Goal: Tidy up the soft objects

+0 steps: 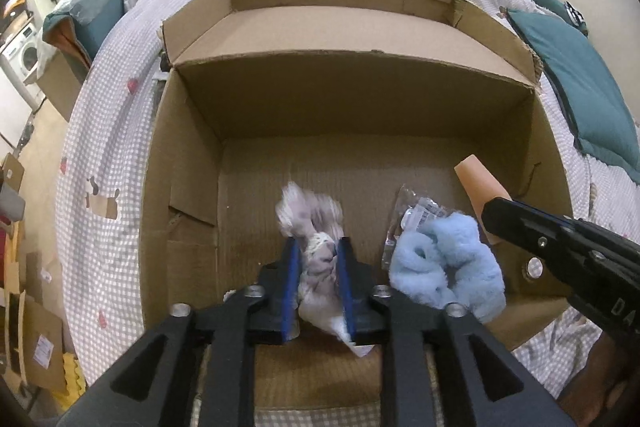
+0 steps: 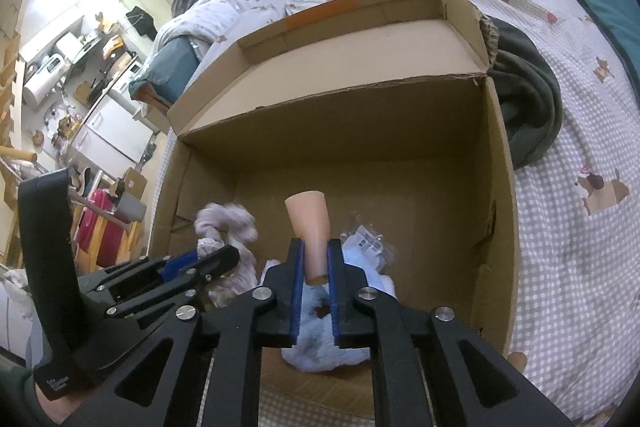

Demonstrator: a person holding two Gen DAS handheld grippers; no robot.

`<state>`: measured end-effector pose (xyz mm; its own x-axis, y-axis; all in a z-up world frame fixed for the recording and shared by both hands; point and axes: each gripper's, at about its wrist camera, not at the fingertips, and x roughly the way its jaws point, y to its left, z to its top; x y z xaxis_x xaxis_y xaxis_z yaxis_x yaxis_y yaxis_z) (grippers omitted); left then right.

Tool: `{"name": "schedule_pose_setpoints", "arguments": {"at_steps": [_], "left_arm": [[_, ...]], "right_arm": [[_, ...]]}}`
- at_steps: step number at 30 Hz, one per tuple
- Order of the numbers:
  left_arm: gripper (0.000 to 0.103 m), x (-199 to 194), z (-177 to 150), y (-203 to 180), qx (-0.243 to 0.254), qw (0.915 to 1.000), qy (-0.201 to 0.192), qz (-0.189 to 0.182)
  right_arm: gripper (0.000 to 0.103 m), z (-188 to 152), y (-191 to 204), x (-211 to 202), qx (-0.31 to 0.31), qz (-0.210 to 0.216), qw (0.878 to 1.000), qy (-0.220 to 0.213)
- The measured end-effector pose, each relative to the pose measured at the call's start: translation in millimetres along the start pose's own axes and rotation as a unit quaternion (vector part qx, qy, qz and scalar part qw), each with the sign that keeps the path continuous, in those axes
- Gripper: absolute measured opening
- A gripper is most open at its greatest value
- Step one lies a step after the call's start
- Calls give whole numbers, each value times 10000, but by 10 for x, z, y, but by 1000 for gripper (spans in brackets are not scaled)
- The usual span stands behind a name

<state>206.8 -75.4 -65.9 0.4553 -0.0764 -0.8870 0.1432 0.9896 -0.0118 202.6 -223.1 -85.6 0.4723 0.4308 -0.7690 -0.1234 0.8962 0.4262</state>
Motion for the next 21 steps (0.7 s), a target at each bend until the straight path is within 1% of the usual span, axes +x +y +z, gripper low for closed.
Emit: {"name": "schedule_pose_setpoints", "arguments": {"at_steps": [1, 2, 4, 6, 9, 10, 11, 12, 15, 18, 19, 20, 21], "left_arm": [[40, -16, 1, -5, 7, 10000, -32, 13], [55, -37, -1, -7, 7, 10000, -79, 46], [65, -75, -5, -13, 24, 9997, -196, 143], [65, -87, -9, -22, 117, 9994, -237, 225], [65, -88, -9, -16, 115, 9996, -177, 193], [65, -94, -10, -3, 79, 9996, -180, 177], [65, -103, -9, 12, 46, 9997, -185, 172], [65, -113, -14, 22, 15, 9997, -182, 178], [65, -134, -36, 12, 55, 9999, -38, 128], [65, -214, -70, 18, -11, 9999, -113, 100], [65, -244, -78, 37, -77, 9998, -139, 81], [65, -266, -81, 60, -134, 9998, -154, 60], [65, -293, -86, 85, -199, 9997, -168, 42]], "right_arm": [[16, 10, -2, 0, 14, -23, 10000, -13], [16, 10, -4, -5, 27, -36, 10000, -26], [17, 6, -6, -16, 37, -69, 10000, -57], [19, 4, -8, -27, 34, -108, 9999, -84], [32, 9, -16, -51, 64, -163, 9997, -162], [45, 9, -29, -61, 95, -156, 9996, -196], [63, 15, -43, -72, 136, -135, 9995, -231], [67, 21, -57, -93, 180, -94, 9994, -292], [67, 39, -69, -156, 109, -179, 9988, -446], [67, 42, -110, -221, 235, -121, 9981, -551], [70, 46, -113, -236, 265, -140, 9979, -568], [76, 46, -111, -252, 269, -209, 9976, -597], [78, 47, -110, -271, 261, -268, 9972, -650]]}}
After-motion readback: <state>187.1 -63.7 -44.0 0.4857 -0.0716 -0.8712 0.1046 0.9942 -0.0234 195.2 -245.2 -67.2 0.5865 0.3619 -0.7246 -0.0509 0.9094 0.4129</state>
